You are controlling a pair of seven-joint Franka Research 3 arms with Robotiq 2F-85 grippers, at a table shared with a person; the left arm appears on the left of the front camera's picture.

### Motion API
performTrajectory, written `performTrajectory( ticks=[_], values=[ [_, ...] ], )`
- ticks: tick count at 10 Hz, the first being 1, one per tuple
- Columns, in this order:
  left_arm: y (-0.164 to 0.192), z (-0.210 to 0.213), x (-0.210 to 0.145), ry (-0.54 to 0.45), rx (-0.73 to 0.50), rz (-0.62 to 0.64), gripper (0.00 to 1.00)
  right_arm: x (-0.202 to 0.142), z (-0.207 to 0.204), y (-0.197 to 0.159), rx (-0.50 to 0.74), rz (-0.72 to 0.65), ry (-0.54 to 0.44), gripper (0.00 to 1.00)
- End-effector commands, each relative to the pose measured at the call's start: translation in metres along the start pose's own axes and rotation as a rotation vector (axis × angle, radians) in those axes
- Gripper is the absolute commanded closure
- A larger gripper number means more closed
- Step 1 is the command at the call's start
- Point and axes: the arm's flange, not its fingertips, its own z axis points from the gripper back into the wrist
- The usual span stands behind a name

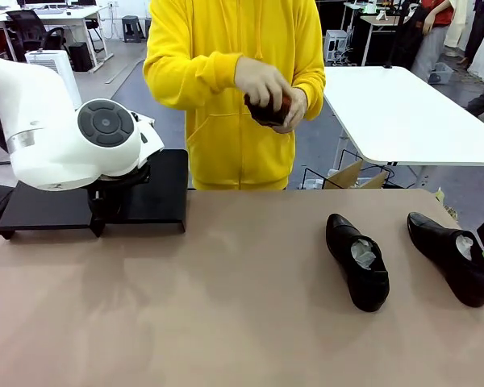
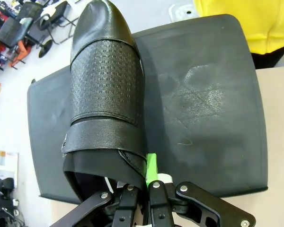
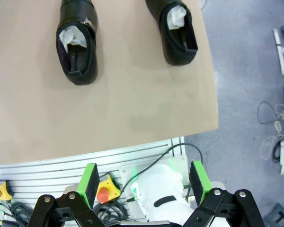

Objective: Organize the shoes by placing them on the stand.
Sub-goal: Place the Shoe from the middle of the table onto the Shoes Stand.

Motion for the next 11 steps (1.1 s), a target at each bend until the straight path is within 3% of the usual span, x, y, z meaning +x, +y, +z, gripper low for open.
performTrajectory(
  ticks=[1, 7, 11],
  values=[
    [-0.008, -0.016, 0.003, -0.019, 0.024, 0.006, 1.0, 0.0, 0.001, -0.001, 0.023, 0.017, 0.006, 0.0],
    [0.002, 0.013, 0.016, -0.046, 0.003, -0.049, 1.0, 0.0, 0.001, -0.001, 0.023, 0.017, 0.006, 0.0],
    [0.003, 0.008, 0.019, -0.059, -0.008, -0.072, 1.0, 0.0, 0.001, -0.001, 0.023, 0.017, 0.006, 0.0]
  ],
)
